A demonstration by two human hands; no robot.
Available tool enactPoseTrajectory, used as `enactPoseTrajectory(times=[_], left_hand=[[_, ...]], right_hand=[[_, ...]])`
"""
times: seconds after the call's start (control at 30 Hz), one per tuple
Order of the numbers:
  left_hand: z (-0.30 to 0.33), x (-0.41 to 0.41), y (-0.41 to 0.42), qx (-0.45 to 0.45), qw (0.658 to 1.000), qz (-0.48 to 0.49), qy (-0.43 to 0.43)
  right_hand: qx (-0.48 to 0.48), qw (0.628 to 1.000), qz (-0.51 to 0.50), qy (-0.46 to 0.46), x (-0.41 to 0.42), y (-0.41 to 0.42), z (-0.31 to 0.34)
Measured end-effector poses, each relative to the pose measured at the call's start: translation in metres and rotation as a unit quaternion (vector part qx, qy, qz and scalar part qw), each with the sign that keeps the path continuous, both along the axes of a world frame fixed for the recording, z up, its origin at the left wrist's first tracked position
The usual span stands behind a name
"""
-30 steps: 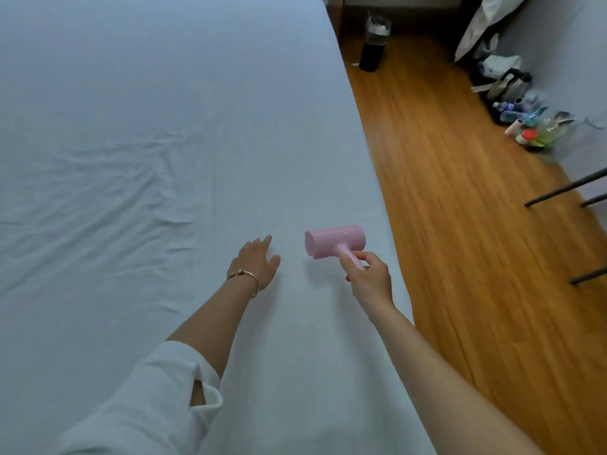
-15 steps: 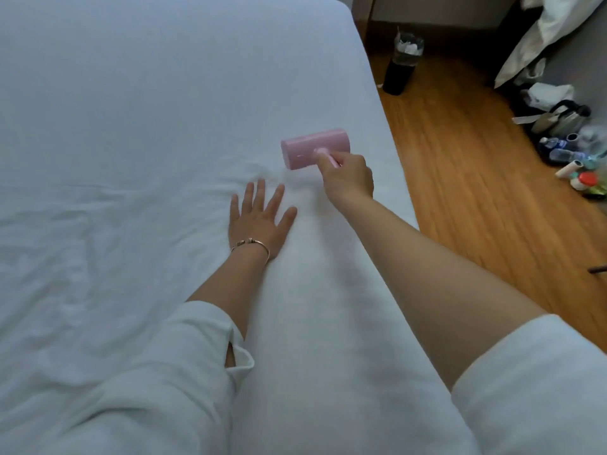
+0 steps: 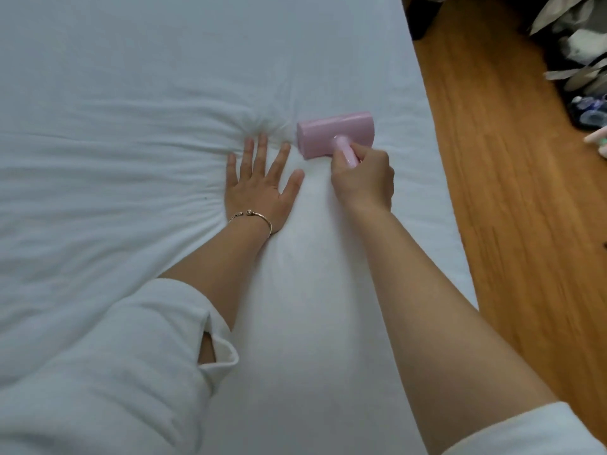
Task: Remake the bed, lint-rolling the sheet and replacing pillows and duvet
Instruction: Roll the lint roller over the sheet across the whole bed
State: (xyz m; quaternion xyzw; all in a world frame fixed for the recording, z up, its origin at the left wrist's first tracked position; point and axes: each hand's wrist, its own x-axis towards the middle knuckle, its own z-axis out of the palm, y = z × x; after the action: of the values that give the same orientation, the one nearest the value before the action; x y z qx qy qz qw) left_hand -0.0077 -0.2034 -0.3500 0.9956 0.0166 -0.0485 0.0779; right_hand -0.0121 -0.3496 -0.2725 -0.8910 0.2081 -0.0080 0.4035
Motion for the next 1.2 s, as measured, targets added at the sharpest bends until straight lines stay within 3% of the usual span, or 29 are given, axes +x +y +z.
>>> enactPoseTrajectory(times=[0.33,0.5,0.73,1.2], left_hand=[[0.056,-0.037,-0.015,0.019,0.993,-0.05,0.106],[0.066,-0.166,-0.057,-0.044,0.995,-0.064,0.06],[0.041,-0.341,-0.068,-0.017,0.992,-0.125,0.006],[0.047,-0.611,-0.055,-0.015,0.986,-0.132,0.104]], right_hand=[[0.049,0.997,-0.044,0.048,-0.167,-0.028,0.014],[0.074,0.993,-0.068,0.055,-0.269,-0.04,0.023],[0.086,0.989,-0.094,0.075,-0.412,-0.057,0.027],[0.135,0.969,-0.166,0.12,-0.691,-0.067,0.028]])
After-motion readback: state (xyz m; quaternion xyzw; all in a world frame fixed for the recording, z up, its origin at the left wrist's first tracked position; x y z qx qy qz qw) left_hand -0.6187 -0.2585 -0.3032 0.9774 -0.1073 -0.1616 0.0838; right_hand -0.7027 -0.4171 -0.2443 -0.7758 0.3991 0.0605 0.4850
